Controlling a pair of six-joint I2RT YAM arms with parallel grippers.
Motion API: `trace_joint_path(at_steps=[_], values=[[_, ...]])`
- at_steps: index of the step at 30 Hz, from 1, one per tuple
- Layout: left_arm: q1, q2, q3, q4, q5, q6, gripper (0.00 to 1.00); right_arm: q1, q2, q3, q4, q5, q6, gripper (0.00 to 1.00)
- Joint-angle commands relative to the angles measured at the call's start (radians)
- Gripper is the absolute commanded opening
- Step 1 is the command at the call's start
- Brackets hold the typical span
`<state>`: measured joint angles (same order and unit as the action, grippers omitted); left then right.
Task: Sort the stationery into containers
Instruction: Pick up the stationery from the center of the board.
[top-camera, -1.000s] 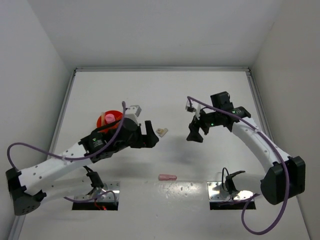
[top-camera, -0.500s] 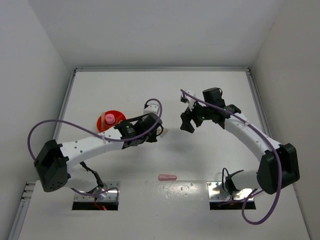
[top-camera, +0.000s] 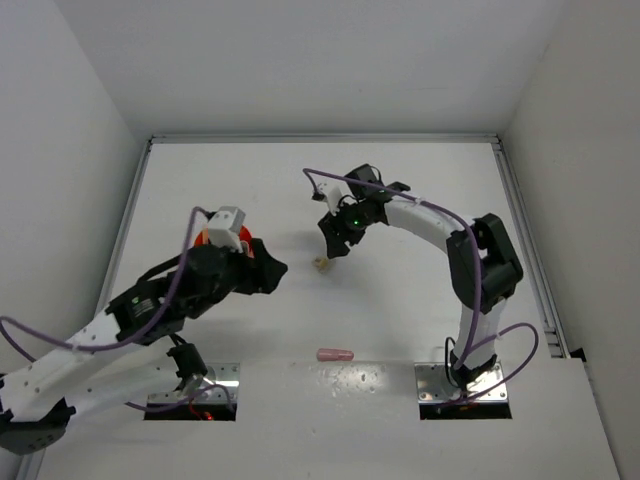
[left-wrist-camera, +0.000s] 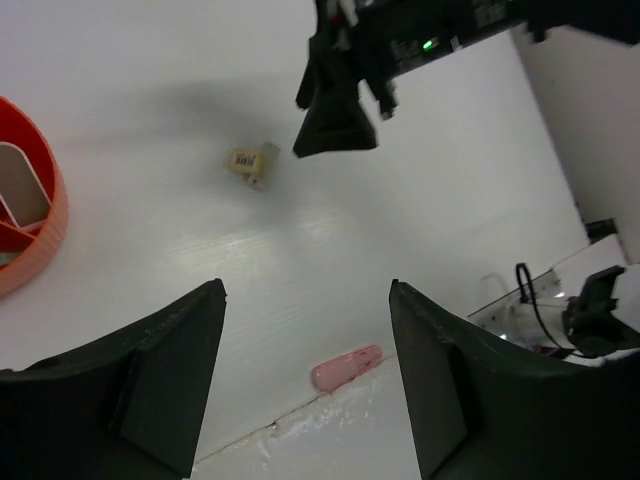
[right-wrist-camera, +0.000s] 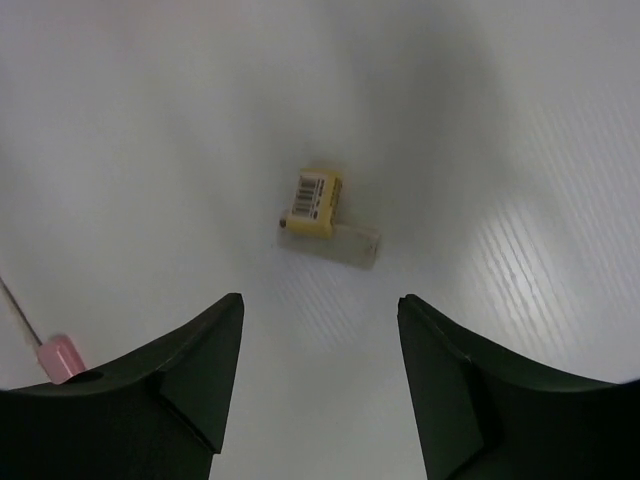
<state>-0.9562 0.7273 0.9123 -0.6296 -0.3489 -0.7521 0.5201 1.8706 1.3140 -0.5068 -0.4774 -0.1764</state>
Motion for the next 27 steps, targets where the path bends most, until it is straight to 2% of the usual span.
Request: trace_joint_path(at_steps=[1,4,11,15,22,27], values=[[-0.009,-0.153,0.010,-0.047,-0.038,0.016,0.72,0.049,0.041,0.103,-0.016,0.086,0.060,0.64],[-0.009,-0.227,-0.030,-0.047,-0.059,0.036,0.74,0.092,0.105,0.152,-0.042,0.137,0.069,0.67],[-0.009,-0.227,-0.096,-0.076,-0.070,0.054,0.75,0.167,0.196,0.192,-0.052,0.218,0.060,0.68],[-0.009,-0.247,-0.105,-0.076,-0.079,0.054,0.77,0.189,0.216,0.202,-0.052,0.295,0.060,0.63],[-0.009,-0.276,-0.125,-0.076,-0.079,0.054,0.78,0.198,0.260,0.192,-0.033,0.341,0.060,0.56],[-0.009,-0.276,-0.125,-0.067,-0.079,0.054,0.78,0.198,0.260,0.192,-0.013,0.359,0.060,0.39]])
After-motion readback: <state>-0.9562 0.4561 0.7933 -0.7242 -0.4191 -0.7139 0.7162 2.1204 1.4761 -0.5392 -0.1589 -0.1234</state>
